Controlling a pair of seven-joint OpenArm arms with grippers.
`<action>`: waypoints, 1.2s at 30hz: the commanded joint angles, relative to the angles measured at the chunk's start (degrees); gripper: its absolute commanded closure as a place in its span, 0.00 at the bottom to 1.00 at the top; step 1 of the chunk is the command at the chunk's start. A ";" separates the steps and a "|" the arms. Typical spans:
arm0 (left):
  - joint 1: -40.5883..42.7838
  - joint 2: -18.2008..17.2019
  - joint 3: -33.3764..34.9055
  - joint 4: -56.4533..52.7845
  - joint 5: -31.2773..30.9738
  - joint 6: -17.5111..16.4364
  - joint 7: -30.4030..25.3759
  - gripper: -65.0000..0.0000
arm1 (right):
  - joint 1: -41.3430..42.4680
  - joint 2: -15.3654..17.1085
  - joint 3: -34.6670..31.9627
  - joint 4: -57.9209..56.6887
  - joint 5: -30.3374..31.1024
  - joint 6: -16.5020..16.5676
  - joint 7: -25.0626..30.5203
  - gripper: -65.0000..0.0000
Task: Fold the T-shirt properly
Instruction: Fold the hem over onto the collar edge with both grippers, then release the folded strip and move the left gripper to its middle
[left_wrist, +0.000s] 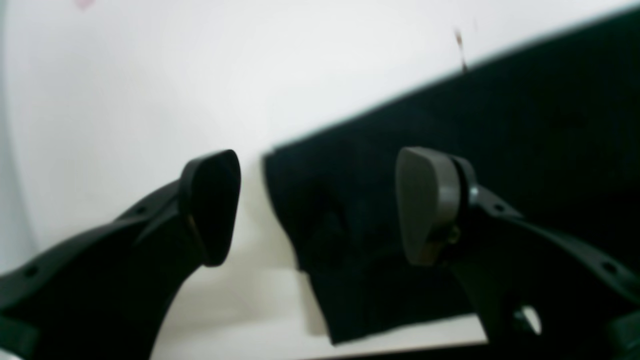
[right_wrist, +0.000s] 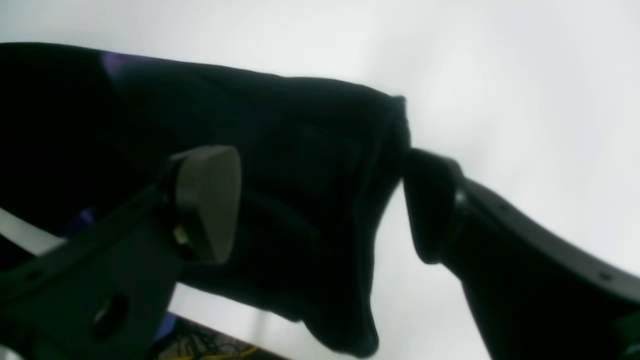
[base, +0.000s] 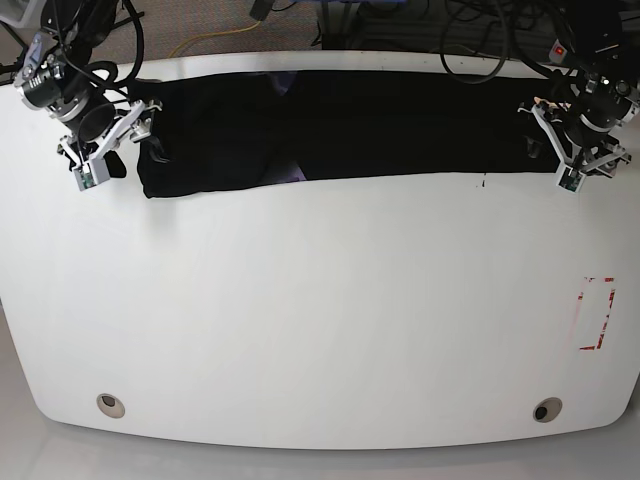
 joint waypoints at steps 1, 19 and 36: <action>-0.06 0.38 2.22 0.04 -0.50 0.18 -0.38 0.32 | 1.42 -1.01 -2.47 0.92 0.19 0.08 1.23 0.30; 1.08 1.17 5.03 -12.44 9.70 0.18 -0.82 0.32 | 3.18 -4.08 -10.12 -16.49 -17.83 0.08 7.82 0.80; -14.74 1.61 11.18 -22.38 6.36 0.18 -2.67 0.32 | 21.99 7.43 -15.13 -41.45 -17.74 0.08 17.40 0.80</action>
